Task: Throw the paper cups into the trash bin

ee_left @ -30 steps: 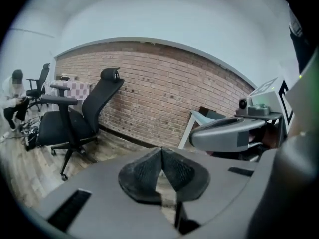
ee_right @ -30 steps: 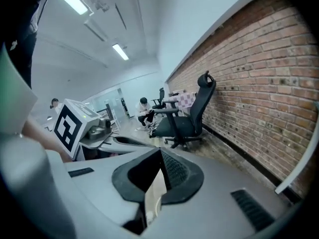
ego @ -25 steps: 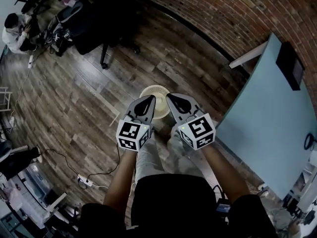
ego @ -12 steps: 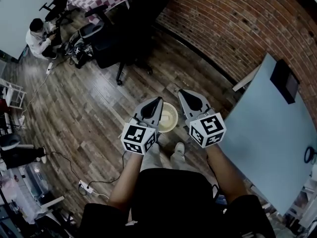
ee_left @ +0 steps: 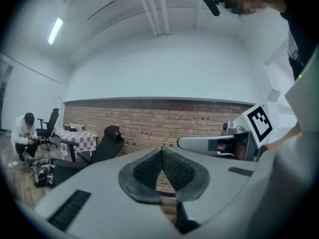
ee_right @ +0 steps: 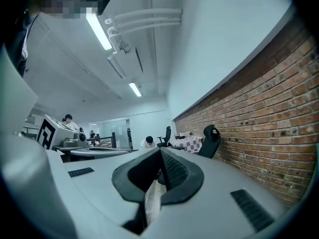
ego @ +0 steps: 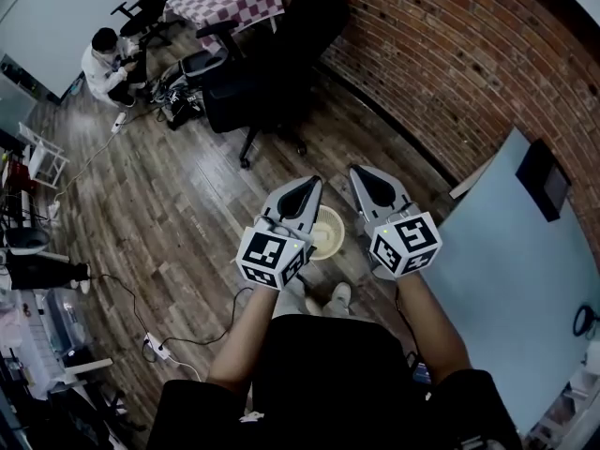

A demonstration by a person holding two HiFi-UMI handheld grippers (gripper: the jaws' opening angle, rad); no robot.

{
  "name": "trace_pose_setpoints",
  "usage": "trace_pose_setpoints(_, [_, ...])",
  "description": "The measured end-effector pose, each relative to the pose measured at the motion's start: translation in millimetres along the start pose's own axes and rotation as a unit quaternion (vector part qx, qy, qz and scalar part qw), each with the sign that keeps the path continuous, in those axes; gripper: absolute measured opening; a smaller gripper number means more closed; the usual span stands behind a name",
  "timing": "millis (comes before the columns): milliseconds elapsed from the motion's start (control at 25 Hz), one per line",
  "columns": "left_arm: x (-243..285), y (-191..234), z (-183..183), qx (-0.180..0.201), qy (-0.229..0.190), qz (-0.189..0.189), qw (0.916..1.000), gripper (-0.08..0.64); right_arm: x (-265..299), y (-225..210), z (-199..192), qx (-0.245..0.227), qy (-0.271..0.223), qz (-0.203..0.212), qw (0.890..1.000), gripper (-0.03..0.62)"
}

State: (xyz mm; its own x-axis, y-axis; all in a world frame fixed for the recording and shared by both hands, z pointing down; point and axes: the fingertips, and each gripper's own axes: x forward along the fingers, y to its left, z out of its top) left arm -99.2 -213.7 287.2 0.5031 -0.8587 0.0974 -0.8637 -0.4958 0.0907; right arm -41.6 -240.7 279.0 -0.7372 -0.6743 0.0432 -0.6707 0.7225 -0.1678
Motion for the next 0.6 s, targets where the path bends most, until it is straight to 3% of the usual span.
trace_pose_setpoints(600, [-24,16,13,0.005,-0.016,0.027,0.9995,0.009,15,34,7,-0.014,-0.001,0.031,0.999,0.003])
